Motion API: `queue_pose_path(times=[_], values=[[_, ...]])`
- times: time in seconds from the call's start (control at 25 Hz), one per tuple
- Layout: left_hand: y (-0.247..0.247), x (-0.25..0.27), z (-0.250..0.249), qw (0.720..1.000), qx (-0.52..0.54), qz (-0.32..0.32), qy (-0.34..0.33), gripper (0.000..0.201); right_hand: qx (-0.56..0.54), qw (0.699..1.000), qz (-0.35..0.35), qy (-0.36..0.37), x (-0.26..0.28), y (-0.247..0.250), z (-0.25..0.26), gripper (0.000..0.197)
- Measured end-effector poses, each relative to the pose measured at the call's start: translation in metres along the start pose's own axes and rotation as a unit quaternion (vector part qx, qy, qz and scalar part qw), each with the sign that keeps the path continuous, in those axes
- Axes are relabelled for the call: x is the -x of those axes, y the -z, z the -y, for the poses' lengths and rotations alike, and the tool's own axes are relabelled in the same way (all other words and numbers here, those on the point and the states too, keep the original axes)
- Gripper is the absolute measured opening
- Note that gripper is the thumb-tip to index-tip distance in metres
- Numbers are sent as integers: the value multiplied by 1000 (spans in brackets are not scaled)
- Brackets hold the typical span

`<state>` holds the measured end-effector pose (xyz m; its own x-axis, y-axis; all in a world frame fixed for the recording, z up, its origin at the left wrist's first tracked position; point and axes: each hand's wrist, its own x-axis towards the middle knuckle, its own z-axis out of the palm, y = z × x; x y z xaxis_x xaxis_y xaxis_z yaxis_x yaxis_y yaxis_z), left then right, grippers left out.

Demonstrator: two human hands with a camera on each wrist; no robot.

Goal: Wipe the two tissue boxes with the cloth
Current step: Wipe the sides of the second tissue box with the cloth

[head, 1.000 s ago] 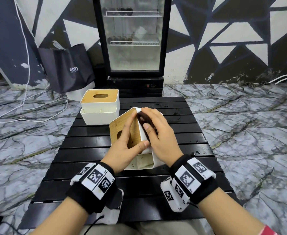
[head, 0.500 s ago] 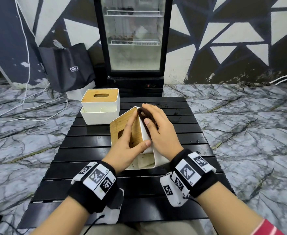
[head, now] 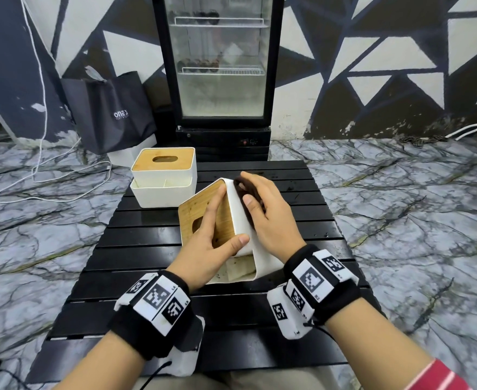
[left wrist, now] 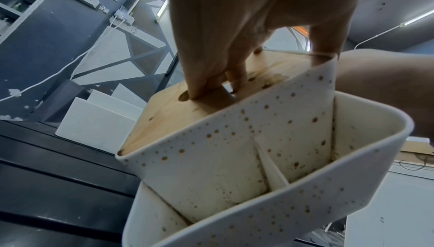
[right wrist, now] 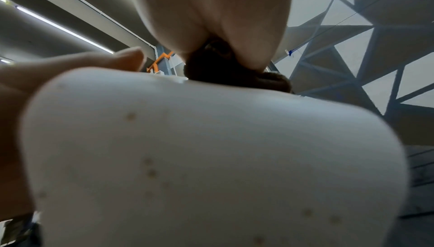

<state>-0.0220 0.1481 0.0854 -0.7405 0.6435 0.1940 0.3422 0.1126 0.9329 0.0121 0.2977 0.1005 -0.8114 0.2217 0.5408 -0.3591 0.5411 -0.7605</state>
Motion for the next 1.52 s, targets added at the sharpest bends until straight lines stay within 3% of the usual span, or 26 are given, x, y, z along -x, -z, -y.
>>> queue_pose_path(times=[0.44, 0.6, 1.16, 1.52], values=[[11, -3, -2, 997, 63, -30, 37, 83, 23, 998, -11, -50, 49, -1, -15, 39], [13, -6, 1, 997, 56, -19, 41, 86, 21, 999, -4, -30, 66, -8, -5, 39], [12, -8, -2, 997, 64, -3, 50, 79, -7, 997, -16, -70, 72, 3, -11, 36], [9, -7, -1, 997, 63, 29, 36, 87, -25, 999, 8, -27, 40, -4, 1, 37]])
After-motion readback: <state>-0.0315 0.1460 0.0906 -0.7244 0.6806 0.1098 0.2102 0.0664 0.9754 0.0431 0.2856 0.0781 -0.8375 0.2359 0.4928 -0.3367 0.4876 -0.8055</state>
